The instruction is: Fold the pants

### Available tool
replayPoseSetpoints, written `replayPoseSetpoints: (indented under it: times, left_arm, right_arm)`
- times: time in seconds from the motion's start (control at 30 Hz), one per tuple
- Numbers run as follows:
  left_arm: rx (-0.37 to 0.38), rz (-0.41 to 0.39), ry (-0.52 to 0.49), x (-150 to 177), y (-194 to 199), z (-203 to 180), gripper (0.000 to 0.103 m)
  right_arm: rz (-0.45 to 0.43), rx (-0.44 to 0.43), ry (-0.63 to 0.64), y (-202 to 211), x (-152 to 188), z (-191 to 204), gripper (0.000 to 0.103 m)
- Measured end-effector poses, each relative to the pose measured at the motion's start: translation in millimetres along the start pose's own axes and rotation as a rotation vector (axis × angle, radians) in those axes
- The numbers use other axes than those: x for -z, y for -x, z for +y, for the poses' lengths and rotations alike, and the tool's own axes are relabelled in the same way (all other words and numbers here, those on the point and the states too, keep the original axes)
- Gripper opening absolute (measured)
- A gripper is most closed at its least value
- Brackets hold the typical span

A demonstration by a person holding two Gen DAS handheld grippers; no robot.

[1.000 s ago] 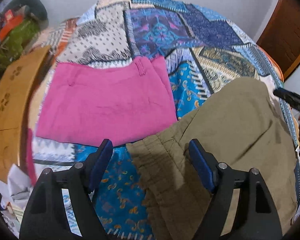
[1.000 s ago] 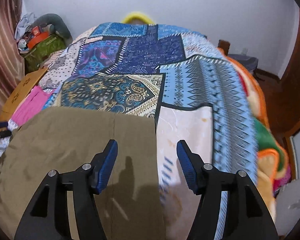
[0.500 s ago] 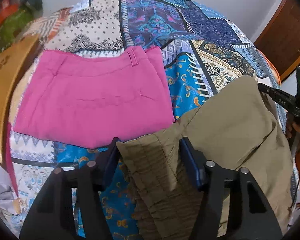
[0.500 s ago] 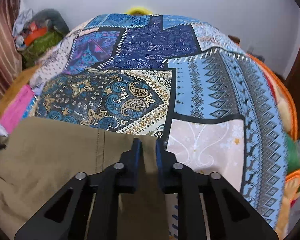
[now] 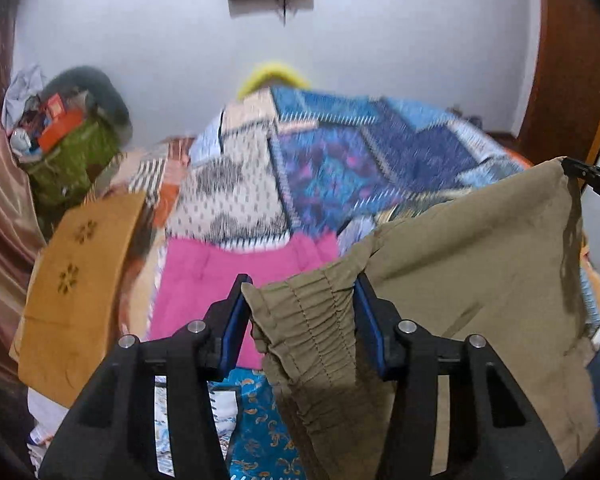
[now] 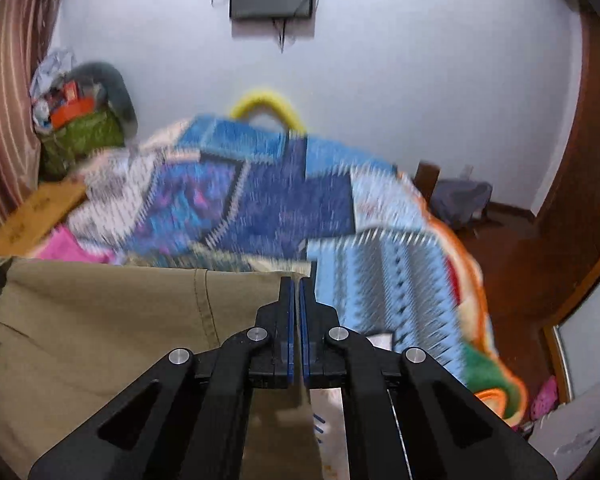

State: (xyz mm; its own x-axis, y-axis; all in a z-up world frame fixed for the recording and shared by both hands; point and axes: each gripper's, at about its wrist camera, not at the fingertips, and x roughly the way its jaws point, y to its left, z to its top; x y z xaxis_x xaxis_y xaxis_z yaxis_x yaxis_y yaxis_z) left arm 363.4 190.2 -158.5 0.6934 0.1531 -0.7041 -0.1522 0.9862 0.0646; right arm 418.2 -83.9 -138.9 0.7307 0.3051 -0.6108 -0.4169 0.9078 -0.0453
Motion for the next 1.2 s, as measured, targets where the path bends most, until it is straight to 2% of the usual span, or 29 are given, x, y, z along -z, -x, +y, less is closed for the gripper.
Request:
replayPoseSetpoints:
  times: [0.1,0.23,0.57,0.8,1.2]
  left_arm:
    - [0.035,-0.023,-0.004,-2,26,-1,0.051]
    - [0.061,-0.058,-0.048,10,62,-9,0.051]
    - [0.110,-0.077,-0.126,70,130,-21,0.051]
    - [0.148,-0.031,-0.149,127,150,-25,0.051]
    - [0.161,0.126,-0.162,217,145,-23,0.052]
  right_arm:
    - [-0.051,-0.021,-0.032,36,-10,-5,0.001]
    - [-0.082,-0.060,-0.055,80,-7,-10,0.001]
    - [-0.087,-0.133,-0.099,168,57,-7,0.001]
    - [-0.019,-0.174,-0.116,204,116,5,0.001]
    - [0.165,-0.195,-0.188,207,219,28,0.003]
